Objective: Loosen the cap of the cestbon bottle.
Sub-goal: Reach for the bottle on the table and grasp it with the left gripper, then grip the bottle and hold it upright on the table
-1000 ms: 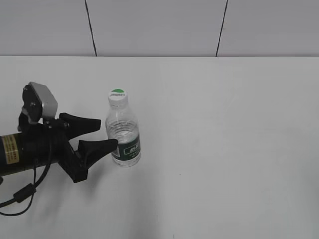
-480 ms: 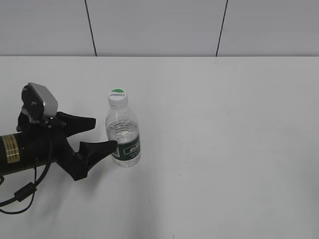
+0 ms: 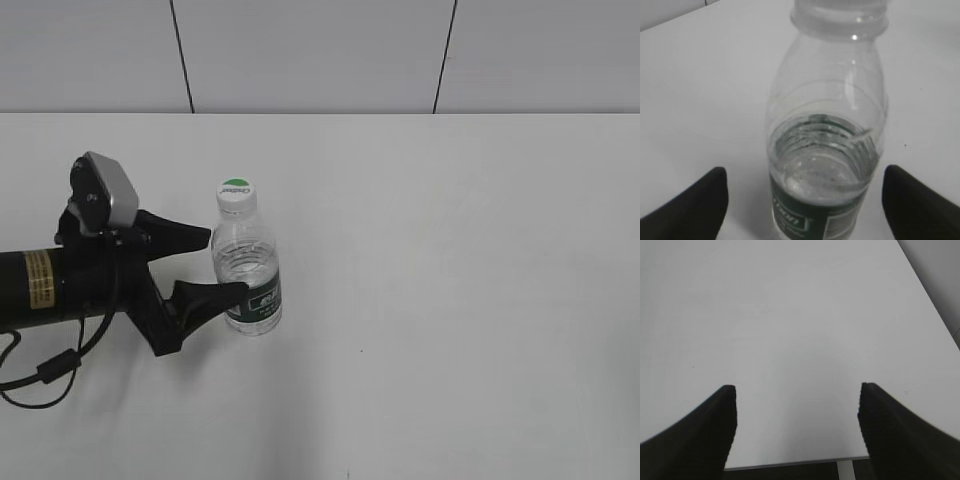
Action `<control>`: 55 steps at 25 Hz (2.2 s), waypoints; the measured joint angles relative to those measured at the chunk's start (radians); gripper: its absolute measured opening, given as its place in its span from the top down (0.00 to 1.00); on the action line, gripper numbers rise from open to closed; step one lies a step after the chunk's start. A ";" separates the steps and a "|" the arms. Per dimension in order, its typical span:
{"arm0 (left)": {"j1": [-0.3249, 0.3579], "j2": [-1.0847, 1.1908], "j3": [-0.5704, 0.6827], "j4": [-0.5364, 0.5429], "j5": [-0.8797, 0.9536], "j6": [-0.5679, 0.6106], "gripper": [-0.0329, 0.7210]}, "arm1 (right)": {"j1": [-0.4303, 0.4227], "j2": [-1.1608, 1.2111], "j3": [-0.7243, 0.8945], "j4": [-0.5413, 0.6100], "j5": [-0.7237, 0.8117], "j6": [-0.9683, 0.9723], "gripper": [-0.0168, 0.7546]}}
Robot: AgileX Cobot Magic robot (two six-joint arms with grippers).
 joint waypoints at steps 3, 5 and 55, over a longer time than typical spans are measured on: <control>0.000 0.027 -0.050 0.060 -0.006 -0.052 0.21 | 0.000 0.000 0.000 0.000 0.000 0.000 0.22; 0.000 0.070 -0.086 0.111 -0.033 -0.092 0.21 | 0.000 0.000 0.000 0.000 0.000 0.000 0.22; -0.196 0.254 -0.471 0.315 -0.114 -0.244 0.46 | 0.000 0.000 0.000 0.000 0.000 0.000 0.22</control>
